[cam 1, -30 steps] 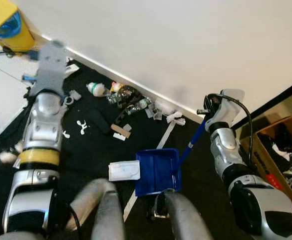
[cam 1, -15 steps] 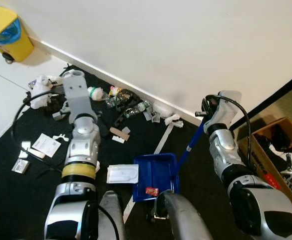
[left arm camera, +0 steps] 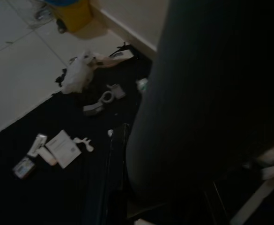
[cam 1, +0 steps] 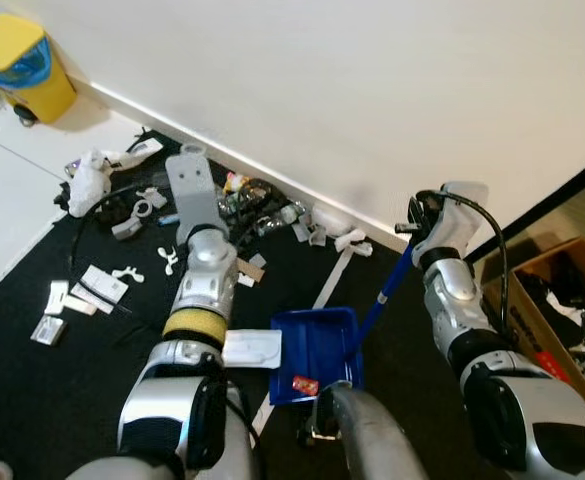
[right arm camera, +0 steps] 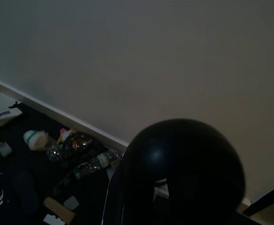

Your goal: Sweep floor

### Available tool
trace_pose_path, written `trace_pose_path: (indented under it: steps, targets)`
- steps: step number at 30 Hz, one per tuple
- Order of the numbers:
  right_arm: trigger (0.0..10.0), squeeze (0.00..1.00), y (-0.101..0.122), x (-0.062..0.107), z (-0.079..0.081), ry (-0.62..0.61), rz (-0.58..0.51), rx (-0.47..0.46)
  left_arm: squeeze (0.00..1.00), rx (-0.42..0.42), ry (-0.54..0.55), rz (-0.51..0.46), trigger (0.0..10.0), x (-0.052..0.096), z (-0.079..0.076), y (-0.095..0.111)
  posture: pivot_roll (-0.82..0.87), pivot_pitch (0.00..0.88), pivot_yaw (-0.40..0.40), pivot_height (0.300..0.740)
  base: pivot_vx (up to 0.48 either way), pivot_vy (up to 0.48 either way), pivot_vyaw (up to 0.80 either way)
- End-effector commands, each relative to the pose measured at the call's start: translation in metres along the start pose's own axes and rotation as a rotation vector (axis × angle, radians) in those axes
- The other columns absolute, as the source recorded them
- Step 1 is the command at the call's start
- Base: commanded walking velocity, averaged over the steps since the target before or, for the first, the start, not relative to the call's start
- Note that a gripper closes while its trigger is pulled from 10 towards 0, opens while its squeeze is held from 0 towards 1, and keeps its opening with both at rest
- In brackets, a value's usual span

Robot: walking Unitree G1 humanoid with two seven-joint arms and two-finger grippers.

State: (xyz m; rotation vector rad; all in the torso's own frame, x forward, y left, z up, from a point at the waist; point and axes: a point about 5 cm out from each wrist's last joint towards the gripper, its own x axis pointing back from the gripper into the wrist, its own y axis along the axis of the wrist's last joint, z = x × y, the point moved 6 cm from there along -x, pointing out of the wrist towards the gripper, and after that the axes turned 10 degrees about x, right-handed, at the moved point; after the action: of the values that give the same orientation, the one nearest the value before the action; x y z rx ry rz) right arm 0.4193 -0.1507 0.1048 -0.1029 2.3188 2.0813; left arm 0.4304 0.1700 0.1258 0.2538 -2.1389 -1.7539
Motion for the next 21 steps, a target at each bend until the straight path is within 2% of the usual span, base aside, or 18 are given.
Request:
trace_pose_path:
  steps: [1, 2, 3, 5, 7, 9, 12, 15, 18, 21]
  targets:
    - [10.0, 0.0, -0.024, 0.01, 0.001, 0.013, 0.086, -0.005, 0.0, 0.168, -0.089, 0.051, 10.0, 0.01, -0.036, -0.005, 0.0, 0.229, -0.085, 0.74, 0.0, 0.0, 0.0]
    - [10.0, 0.0, -0.024, 0.01, 0.001, 0.014, 0.086, -0.005, 0.0, 0.216, -0.129, 0.049, 10.0, 0.012, -0.051, 0.006, 0.01, 0.228, -0.084, 0.74, 0.0, 0.0, 0.0]
    - [10.0, 0.0, -0.024, 0.01, 0.001, 0.014, 0.086, -0.005, 0.0, 0.216, -0.129, 0.049, 10.0, 0.012, -0.051, 0.006, 0.01, 0.228, -0.084, 0.74, 0.0, 0.0, 0.0]
    - [10.0, 0.0, -0.024, 0.01, 0.002, 0.013, 0.086, -0.006, 0.0, 0.287, -0.176, 0.049, 10.0, 0.015, -0.071, 0.021, 0.01, 0.228, -0.084, 0.74, 0.0, 0.0, 0.0]
    - [10.0, 0.0, -0.025, 0.01, 0.002, 0.013, 0.087, -0.008, 0.0, 0.342, -0.211, 0.059, 10.0, 0.018, -0.084, 0.03, 0.01, 0.23, -0.083, 0.74, 0.0, 0.0, 0.0]
    - [10.0, 0.0, -0.025, 0.01, 0.003, 0.014, 0.088, -0.009, 0.0, 0.356, -0.22, 0.061, 10.0, 0.019, -0.087, 0.032, 0.01, 0.23, -0.083, 0.74, 0.0, 0.0, 0.0]
    - [10.0, 0.0, -0.026, 0.011, 0.006, 0.019, 0.093, -0.012, 0.0, 0.416, -0.257, 0.106, 10.0, 0.025, -0.101, 0.036, 0.02, 0.22, -0.089, 0.74, 0.0, 0.0, 0.0]
    - [10.0, 0.0, -0.027, 0.011, 0.007, 0.022, 0.094, -0.012, 0.0, 0.431, -0.266, 0.123, 10.0, 0.027, -0.105, 0.037, 0.02, 0.22, -0.089, 0.74, 0.0, 0.0, 0.0]
    - [10.0, 0.0, -0.025, 0.01, 0.008, 0.024, 0.092, -0.014, 0.0, 0.462, -0.288, 0.122, 10.0, 0.028, -0.108, 0.05, 0.03, 0.212, -0.086, 0.74, 0.0, 0.0, 0.0]
    - [10.0, 0.0, -0.023, 0.009, 0.008, 0.022, 0.09, -0.016, 0.0, 0.453, -0.34, 0.095, 10.0, 0.028, -0.108, 0.065, 0.03, 0.212, -0.085, 0.74, 0.0, 0.0, 0.0]
